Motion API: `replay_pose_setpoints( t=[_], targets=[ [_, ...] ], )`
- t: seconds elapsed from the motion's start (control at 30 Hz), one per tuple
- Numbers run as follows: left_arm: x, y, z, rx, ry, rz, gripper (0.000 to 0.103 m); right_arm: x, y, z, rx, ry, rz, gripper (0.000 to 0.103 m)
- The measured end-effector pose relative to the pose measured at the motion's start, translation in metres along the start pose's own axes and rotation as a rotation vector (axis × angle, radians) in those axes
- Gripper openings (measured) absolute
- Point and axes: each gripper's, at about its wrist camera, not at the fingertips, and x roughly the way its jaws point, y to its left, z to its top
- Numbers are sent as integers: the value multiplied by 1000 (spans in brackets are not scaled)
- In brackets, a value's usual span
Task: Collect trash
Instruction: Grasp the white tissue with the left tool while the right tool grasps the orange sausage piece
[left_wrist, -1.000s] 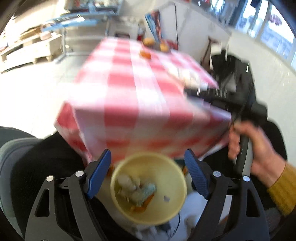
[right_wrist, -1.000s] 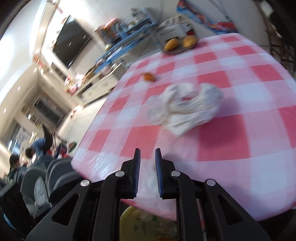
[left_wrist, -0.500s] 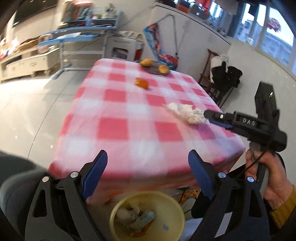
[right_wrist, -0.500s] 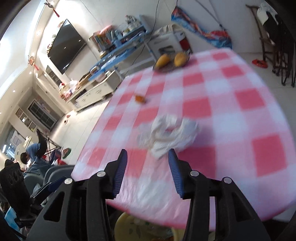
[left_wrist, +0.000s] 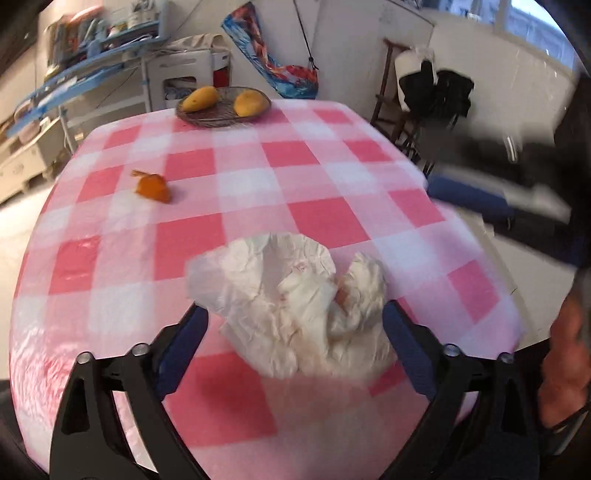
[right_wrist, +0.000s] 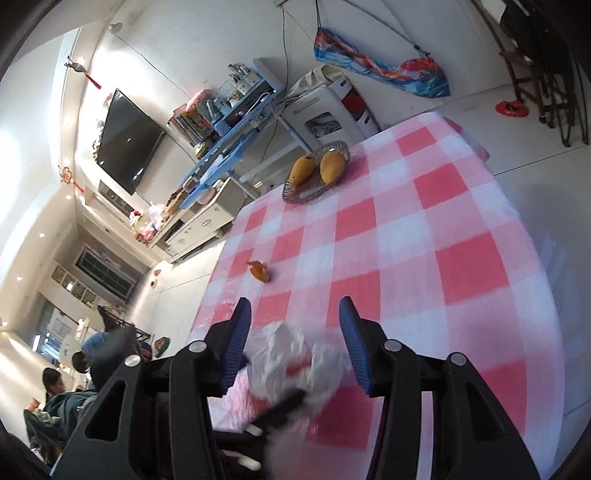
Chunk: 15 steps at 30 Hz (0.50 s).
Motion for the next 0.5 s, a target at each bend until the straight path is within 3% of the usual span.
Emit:
replay_pose_setpoints(
  t=[0.03,0.07,0.1,0.27,0.5],
  targets=[
    [4,1,-1,-7,13,-8,58,4,0,5,-11,12,4,53],
    [2,5,-2,-11,-6,-3,35,11,2,11,-32,30,7,53],
    [0,11,-4,-23,-3,-14,28,19,5,16,-54,52,11,53],
    [-27,70,-22,-150,-33,-7,22,93,40,32,-229,191,-15,53],
    [-61,137,-53,-299,-48,-38,21,188,104,11,-532,305,-134,50]
  ],
)
